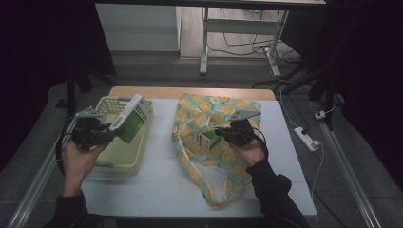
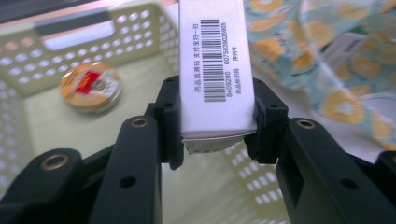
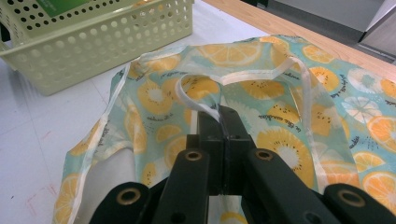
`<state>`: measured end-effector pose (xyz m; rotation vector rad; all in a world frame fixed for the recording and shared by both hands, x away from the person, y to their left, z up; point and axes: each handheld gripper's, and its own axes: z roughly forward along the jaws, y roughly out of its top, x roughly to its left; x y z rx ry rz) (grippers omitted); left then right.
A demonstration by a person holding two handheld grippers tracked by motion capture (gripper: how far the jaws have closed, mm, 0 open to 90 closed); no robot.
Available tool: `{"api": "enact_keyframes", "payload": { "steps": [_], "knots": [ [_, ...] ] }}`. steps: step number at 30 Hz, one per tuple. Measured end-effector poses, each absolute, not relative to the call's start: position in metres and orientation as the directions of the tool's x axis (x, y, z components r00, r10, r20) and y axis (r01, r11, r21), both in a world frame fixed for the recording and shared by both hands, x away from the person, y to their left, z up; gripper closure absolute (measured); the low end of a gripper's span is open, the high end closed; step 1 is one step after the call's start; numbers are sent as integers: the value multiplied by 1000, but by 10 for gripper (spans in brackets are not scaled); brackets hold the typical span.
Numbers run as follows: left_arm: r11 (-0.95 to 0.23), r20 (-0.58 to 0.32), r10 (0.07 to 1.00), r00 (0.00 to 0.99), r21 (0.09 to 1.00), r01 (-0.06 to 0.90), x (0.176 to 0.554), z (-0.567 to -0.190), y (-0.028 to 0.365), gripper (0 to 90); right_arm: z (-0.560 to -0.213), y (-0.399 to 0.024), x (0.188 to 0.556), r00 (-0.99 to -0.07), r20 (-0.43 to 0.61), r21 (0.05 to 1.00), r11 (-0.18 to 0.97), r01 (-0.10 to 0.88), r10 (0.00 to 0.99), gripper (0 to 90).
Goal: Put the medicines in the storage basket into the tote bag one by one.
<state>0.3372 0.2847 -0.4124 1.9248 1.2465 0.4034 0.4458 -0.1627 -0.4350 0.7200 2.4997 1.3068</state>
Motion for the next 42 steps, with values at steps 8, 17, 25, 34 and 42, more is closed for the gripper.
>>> {"api": "enact_keyframes", "payload": {
  "steps": [8,17,25,34,42],
  "knots": [
    [-240,-161,828,537,764,598,334,-404,268,619,-435,-162,446,-854,23,816,484,316,520,895],
    [-333,-147,755,640,754,566,333,-400,233,619,-435,-162,446,-854,21,817,484,315,520,895],
    [-383,-180,682,709,738,556,334,-403,210,618,-435,-163,446,-853,24,818,480,317,522,895],
    [-449,-191,616,764,711,540,334,-407,184,618,-434,-163,446,-853,21,821,478,313,522,895],
    [-503,-201,581,789,673,542,337,-417,165,618,-434,-162,445,-855,16,821,482,307,519,895]
  ]
}}
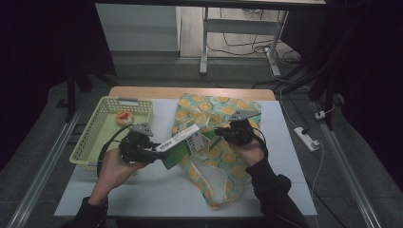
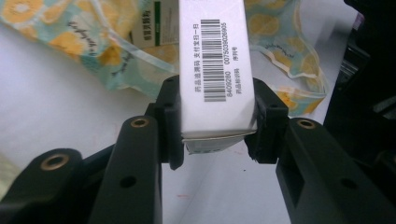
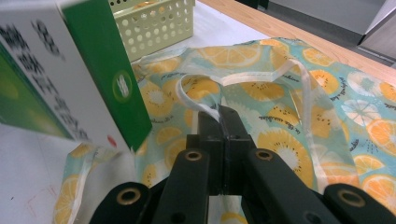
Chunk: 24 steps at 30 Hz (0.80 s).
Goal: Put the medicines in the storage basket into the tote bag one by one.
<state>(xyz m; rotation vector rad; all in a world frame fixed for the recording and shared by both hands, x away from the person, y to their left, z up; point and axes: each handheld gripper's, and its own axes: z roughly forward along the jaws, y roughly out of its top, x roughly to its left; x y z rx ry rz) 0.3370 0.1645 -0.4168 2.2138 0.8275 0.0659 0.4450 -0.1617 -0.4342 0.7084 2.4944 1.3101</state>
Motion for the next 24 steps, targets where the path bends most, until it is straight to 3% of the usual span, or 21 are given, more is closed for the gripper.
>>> {"api": "enact_keyframes", "payload": {
  "steps": [12,24],
  "knots": [
    [-546,-231,555,799,624,559,342,-429,143,618,-433,-159,442,-859,7,826,481,293,512,895],
    [-557,-222,600,768,574,600,352,-444,125,617,-431,-156,439,-866,1,830,483,280,500,895]
  ]
}}
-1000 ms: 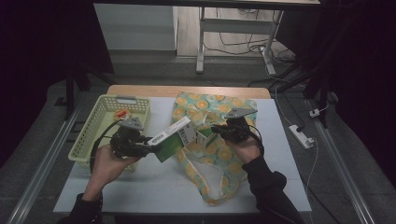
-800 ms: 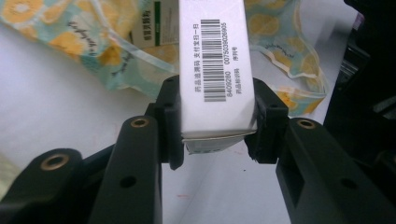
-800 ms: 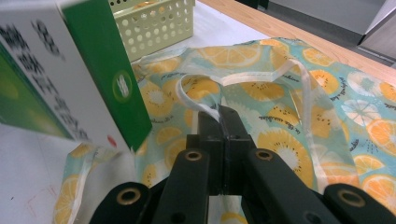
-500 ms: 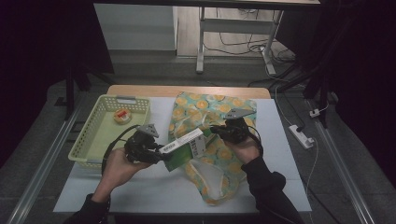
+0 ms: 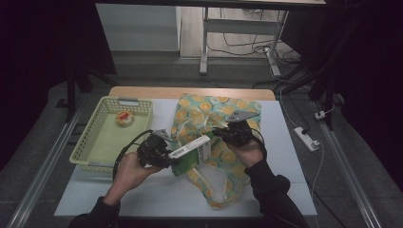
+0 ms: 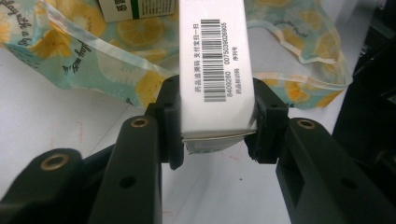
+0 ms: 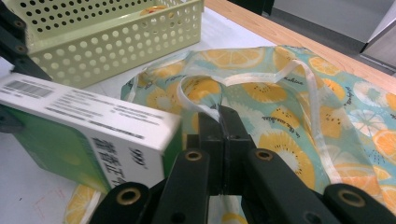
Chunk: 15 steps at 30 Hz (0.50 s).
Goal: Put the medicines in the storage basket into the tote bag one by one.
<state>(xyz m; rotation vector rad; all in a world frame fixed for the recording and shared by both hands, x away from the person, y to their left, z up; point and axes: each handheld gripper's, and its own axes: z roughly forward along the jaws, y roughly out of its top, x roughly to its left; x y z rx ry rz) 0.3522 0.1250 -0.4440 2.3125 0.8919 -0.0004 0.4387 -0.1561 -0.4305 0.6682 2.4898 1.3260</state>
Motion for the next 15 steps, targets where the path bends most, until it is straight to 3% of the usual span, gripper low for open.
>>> {"api": "enact_keyframes", "payload": {
  "steps": [15],
  "knots": [
    [-532,-236,632,738,560,635,372,-452,112,618,-431,-153,438,-871,6,830,484,279,492,895]
  ]
}}
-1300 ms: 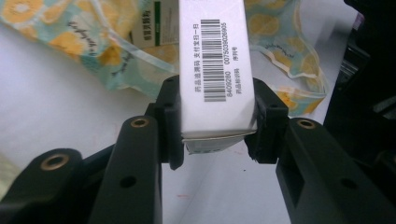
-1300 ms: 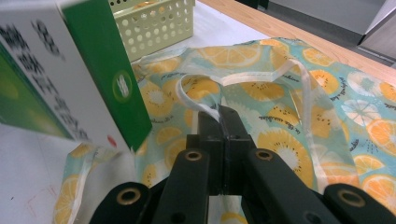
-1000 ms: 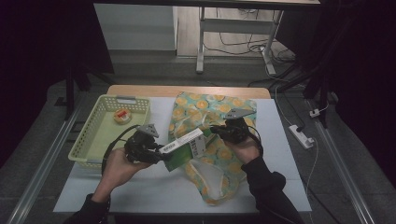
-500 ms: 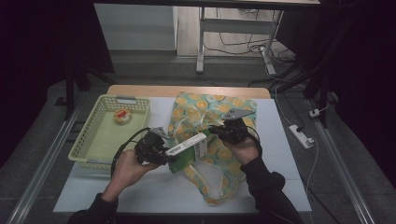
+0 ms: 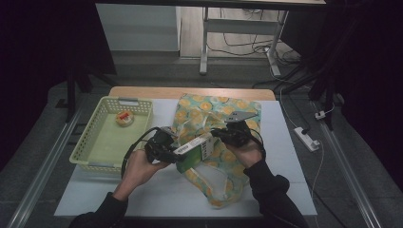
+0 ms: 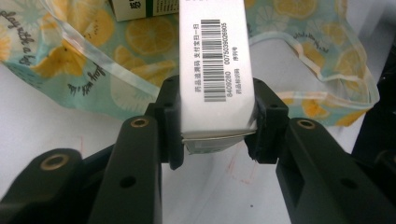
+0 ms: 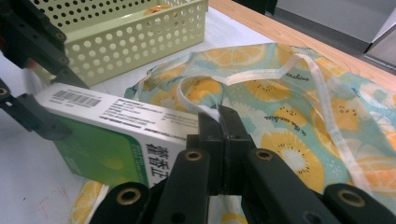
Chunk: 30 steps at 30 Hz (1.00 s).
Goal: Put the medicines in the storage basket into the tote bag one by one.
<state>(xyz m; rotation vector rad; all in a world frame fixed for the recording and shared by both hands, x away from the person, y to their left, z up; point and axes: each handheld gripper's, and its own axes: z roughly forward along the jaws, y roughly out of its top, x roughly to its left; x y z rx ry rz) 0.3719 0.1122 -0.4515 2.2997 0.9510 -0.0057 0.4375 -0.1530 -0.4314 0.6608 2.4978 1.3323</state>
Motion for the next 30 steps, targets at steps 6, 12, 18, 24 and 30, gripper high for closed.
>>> {"api": "enact_keyframes", "payload": {
  "steps": [6,12,18,24,30],
  "knots": [
    [-512,-235,657,716,559,653,379,-451,108,617,-432,-153,438,-871,9,828,484,282,491,895],
    [-517,-214,666,715,558,649,384,-451,103,617,-432,-154,439,-871,14,829,481,285,492,895],
    [-529,-189,673,715,553,644,389,-451,98,617,-435,-154,440,-869,18,825,484,292,494,896],
    [-522,-184,682,708,555,648,396,-451,95,617,-435,-152,439,-872,21,825,485,291,489,896],
    [-507,-187,692,697,561,654,405,-450,91,617,-435,-151,438,-874,21,824,486,290,486,896]
  ]
}}
